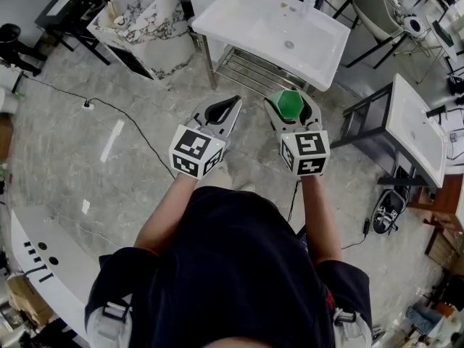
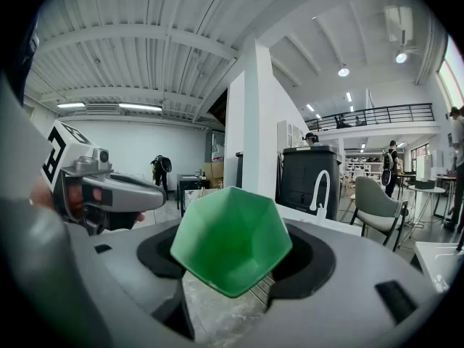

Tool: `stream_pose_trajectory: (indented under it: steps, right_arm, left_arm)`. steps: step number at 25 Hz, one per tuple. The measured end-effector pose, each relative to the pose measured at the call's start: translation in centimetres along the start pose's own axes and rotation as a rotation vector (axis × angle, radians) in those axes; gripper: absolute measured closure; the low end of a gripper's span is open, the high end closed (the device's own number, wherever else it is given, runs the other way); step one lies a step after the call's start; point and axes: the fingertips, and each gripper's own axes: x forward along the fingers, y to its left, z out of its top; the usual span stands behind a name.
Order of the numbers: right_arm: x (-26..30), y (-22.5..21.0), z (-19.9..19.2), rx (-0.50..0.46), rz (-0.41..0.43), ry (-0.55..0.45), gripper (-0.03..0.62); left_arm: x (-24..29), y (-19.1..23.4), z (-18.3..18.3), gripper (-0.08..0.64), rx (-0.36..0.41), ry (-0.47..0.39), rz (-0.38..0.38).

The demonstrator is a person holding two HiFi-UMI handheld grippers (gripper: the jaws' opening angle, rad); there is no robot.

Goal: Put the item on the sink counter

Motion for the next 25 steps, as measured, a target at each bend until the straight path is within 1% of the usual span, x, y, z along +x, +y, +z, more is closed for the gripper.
stream_pose_trajectory:
  steps: [8, 14, 18, 22, 25]
  right_arm:
    - [-0.2, 0.1, -0.2, 0.019, 0.005, 0.000, 0.261]
    - [-0.7, 0.1, 0.0, 0.045, 0.010, -0.038, 0.261]
    - [-0.5, 0.2, 0.2, 0.048, 0.009, -0.046, 0.261]
    - [-0.7, -0.5, 0.0, 0.066, 0.007, -0.047, 0.261]
    - [-0.4, -1.1, -0.1, 0.051, 0.000, -0.040, 0.261]
  left_arm:
    - [0.0, -0.3, 0.0, 0.548, 0.001, 0.002, -0.002]
    - [0.1, -0.8, -0.3, 0.548, 0.007, 0.007, -0.002]
    - [0.2, -0.7, 0.0, 0.548, 0.020, 0.009, -0.012]
    - [1.1, -0.9, 0.5, 0.548, 0.036, 0.011, -0.022]
    - [1.8, -0.9, 0.6, 0.548, 0.029, 0.007, -0.025]
